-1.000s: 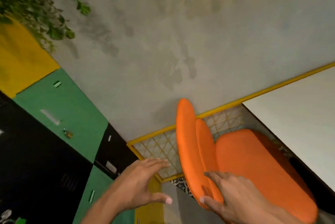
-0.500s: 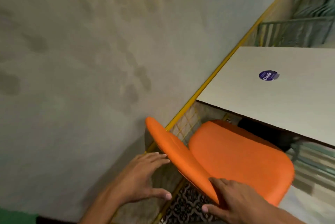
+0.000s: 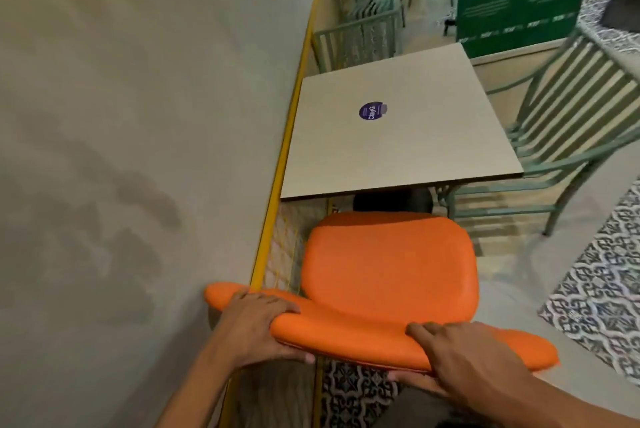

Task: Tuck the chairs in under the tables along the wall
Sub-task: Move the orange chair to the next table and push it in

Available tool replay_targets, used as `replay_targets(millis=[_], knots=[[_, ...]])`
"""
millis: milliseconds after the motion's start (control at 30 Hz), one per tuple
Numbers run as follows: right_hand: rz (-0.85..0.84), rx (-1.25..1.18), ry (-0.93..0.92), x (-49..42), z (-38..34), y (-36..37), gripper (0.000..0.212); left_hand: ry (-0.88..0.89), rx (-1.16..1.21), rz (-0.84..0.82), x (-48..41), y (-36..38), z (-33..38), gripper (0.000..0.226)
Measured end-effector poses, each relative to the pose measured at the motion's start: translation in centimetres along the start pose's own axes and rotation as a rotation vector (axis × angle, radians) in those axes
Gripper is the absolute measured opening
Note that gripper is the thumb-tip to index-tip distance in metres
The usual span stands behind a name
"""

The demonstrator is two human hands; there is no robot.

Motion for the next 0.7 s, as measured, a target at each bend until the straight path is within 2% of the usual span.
replay_targets(millis=[100,200,267,367,500,700], knots=[[0.072,-0.005,0.066,0.0,0.0,-0.3,0.097,0.083,0.022,0.034,-2.5,0.7,-1.7,0.115],[0.144,0.088,0.166,-0.1,-0.7,-0.7,0.093,0.174,0.082,0.257,-2.7,1.7,-3.0,0.098],[0.14,0.158,0.232,0.1,-1.9,-1.0,0.095,0.205,0.041,0.329,-2.6,2.3,-3.0,0.092],[0.251,0.199,0.359,0.4,-3.6,-1.2,0.1,0.194,0.04,0.36,-2.1,2.4,-3.0,0.096],[0.263,0.236,0.429,0.2,-4.1,-1.4,0.1,0.234,-0.018,0.371,-1.7,2.1,-2.6,0.094],[0.252,0.321,0.424,0.0,-3.6,-0.9,0.099,0.241,0.022,0.375,-1.1,2.1,-2.6,0.089]])
Point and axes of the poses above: each hand's wrist, its own x-axis away from the middle knuckle, its own y-axis out of the palm, z = x × y, the point moved 2 cm from there along -x, towards the middle knuckle, and after that the axes turned 12 degrees about x, right-handed, at the moved point
